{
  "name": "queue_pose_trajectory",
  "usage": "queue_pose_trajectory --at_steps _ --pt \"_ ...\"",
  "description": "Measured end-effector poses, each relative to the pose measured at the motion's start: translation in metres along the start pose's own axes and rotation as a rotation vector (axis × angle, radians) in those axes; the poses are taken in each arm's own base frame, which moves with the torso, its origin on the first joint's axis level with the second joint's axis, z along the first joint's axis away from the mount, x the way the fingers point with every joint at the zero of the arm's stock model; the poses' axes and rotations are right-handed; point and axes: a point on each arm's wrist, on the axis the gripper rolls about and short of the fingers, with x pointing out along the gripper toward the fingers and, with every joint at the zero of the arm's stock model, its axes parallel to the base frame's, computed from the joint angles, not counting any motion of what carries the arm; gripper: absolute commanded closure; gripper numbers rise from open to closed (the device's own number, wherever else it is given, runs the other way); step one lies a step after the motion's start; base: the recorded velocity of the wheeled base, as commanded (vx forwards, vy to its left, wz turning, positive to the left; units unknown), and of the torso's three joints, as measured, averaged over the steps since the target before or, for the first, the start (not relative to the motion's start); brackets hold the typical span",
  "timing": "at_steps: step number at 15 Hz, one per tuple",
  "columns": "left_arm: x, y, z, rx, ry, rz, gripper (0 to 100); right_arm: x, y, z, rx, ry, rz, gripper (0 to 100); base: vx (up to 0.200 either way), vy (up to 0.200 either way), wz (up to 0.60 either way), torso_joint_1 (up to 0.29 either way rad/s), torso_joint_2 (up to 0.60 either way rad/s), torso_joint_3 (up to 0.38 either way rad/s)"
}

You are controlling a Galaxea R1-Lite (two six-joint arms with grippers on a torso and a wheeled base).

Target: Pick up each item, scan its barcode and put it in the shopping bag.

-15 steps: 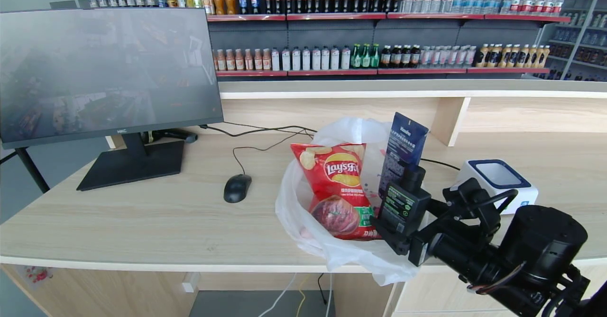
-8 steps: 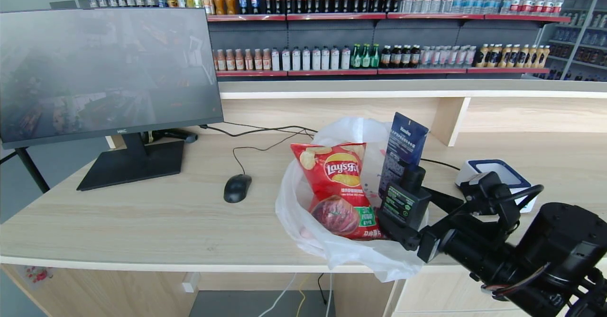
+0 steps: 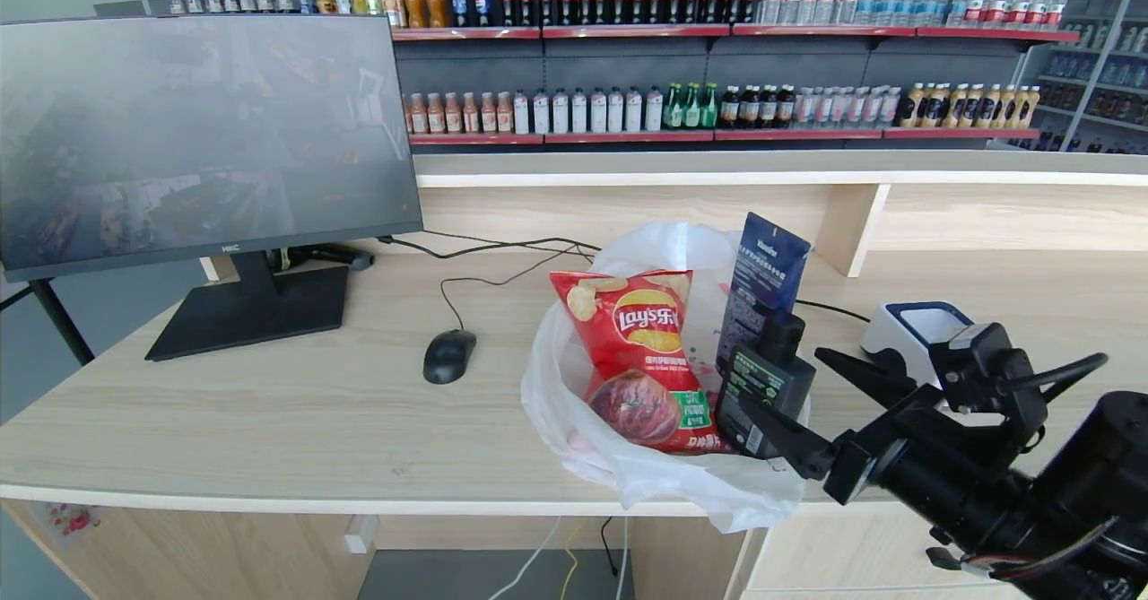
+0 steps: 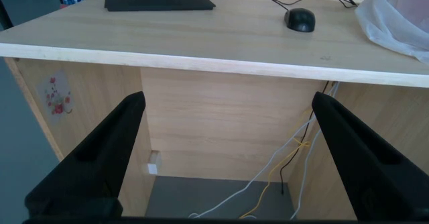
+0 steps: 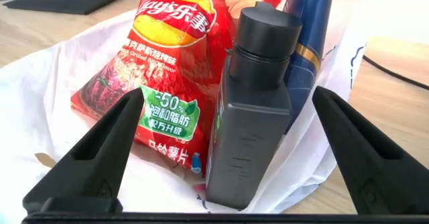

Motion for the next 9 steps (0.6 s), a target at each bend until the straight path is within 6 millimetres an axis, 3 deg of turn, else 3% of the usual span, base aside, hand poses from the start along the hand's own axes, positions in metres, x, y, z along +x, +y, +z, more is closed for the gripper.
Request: queue_pose_trajectory --at_steps 7,9 --pt "0.000 0.000 0.000 0.000 0.000 0.000 0 -0.062 -0.004 0.021 -0.008 -0.069 -0.030 0 0.000 0.000 0.00 0.000 0.00 0.000" --pt "0.000 0.000 0.000 0.000 0.000 0.000 0 -0.086 -0.003 0.021 -0.018 -0.006 -0.029 0 0.000 0.000 0.00 0.000 0.00 0.000"
